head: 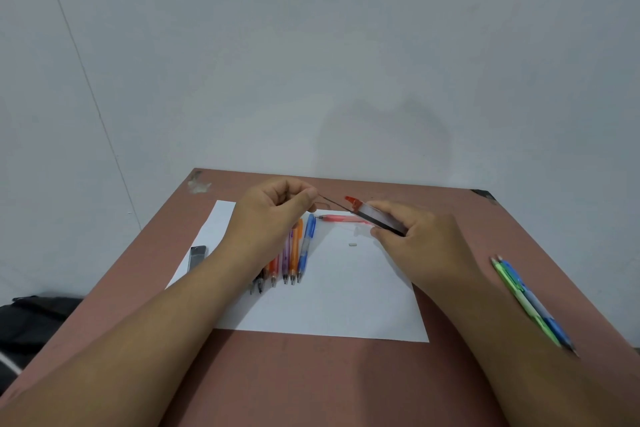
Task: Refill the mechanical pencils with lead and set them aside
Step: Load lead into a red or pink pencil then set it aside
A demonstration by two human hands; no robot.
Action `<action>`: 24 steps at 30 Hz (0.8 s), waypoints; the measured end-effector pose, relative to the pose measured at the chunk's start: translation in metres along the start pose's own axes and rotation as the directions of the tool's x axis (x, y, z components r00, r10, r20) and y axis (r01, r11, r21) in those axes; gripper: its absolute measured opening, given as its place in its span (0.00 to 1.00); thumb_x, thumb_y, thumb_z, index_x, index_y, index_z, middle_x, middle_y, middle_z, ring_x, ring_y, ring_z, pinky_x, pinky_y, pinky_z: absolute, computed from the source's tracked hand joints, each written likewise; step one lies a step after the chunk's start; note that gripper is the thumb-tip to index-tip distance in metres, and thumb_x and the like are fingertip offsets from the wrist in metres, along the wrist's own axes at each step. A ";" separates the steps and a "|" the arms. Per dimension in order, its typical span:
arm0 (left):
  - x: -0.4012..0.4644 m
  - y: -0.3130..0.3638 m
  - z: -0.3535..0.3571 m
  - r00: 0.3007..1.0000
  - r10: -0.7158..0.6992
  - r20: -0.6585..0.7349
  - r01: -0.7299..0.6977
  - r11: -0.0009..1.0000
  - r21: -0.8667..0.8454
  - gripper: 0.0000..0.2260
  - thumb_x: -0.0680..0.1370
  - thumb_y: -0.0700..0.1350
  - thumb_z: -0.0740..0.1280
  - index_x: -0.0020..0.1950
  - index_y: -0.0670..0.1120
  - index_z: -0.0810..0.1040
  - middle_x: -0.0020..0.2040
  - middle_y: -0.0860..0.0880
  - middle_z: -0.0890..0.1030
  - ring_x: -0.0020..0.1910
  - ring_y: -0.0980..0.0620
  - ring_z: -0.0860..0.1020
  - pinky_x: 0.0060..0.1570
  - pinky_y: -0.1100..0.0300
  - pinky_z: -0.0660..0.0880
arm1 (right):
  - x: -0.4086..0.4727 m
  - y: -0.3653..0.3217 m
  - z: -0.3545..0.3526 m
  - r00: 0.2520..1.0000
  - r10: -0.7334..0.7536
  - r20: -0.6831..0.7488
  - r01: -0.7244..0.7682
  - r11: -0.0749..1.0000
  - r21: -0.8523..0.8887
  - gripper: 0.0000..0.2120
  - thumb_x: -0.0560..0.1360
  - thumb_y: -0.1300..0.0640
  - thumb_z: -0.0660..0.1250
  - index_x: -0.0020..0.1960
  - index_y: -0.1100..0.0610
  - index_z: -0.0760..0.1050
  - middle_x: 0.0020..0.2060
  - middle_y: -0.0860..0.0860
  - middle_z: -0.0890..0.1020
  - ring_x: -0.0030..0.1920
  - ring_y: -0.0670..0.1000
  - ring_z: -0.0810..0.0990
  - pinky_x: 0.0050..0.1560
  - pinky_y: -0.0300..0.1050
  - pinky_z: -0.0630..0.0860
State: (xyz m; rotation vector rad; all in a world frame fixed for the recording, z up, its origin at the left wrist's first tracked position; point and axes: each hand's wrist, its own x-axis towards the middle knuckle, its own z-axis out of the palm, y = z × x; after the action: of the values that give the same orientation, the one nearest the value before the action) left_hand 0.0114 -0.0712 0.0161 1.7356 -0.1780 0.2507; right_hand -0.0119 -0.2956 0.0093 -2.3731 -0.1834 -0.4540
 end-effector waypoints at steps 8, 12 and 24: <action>0.004 -0.002 -0.005 0.992 0.078 -0.101 -0.075 0.997 0.031 0.07 0.83 0.47 0.63 0.47 0.48 0.77 0.41 0.52 0.80 0.33 0.63 0.73 0.39 0.65 0.71 | 0.001 0.002 0.001 1.000 0.007 -0.006 -0.007 1.000 0.014 0.18 0.76 0.56 0.73 0.61 0.37 0.80 0.53 0.33 0.83 0.54 0.41 0.81 0.58 0.45 0.79; 0.007 -0.005 -0.009 0.989 0.093 -0.113 -0.094 0.996 0.001 0.09 0.85 0.45 0.59 0.47 0.46 0.75 0.39 0.53 0.78 0.35 0.59 0.73 0.38 0.62 0.71 | 0.000 0.002 -0.001 1.000 0.024 -0.001 -0.024 1.000 0.020 0.17 0.77 0.54 0.73 0.62 0.37 0.80 0.52 0.34 0.84 0.52 0.40 0.81 0.56 0.43 0.80; -0.008 -0.002 -0.002 0.944 0.301 0.134 -0.315 0.944 0.098 0.07 0.85 0.47 0.60 0.49 0.54 0.75 0.58 0.60 0.81 0.58 0.56 0.79 0.56 0.51 0.77 | -0.001 -0.003 0.001 0.998 0.059 0.001 -0.059 0.994 0.090 0.15 0.76 0.53 0.74 0.59 0.36 0.81 0.47 0.33 0.84 0.49 0.39 0.82 0.51 0.37 0.80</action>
State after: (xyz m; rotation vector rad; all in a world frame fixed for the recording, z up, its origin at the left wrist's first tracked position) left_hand 0.0040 -0.0686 0.0123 1.8379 -0.5342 0.3950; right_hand -0.0132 -0.2927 0.0101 -2.2834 -0.1295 -0.4116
